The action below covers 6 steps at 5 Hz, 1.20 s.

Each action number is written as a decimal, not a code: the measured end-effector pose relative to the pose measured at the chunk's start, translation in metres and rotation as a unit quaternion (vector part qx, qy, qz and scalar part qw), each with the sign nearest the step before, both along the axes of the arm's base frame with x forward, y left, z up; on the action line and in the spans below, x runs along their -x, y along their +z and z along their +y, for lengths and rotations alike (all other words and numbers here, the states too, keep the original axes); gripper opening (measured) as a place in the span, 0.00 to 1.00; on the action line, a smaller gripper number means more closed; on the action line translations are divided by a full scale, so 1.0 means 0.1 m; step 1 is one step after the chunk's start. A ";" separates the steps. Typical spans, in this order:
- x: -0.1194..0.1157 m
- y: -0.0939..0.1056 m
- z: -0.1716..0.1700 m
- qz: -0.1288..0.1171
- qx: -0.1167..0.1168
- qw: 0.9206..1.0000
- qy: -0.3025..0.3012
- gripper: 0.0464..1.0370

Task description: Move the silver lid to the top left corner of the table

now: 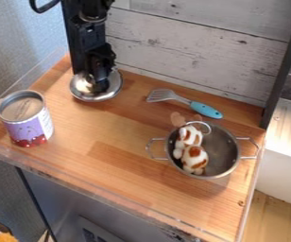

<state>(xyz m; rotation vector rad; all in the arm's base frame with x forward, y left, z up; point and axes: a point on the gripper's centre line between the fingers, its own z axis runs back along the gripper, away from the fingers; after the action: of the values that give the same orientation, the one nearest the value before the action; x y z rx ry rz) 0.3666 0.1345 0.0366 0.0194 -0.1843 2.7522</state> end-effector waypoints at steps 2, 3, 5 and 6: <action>0.02 0.02 0.01 0.008 -0.004 1.000 0.001 0.88; 0.01 0.02 0.01 0.008 -0.007 1.000 0.003 0.98; -0.01 0.03 -0.04 0.013 -0.029 0.999 -0.007 0.96; -0.01 0.12 -0.11 0.003 -0.025 1.000 -0.017 0.96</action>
<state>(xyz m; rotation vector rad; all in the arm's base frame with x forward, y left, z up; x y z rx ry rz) 0.3676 0.1233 0.0488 0.0368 -0.2507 2.7119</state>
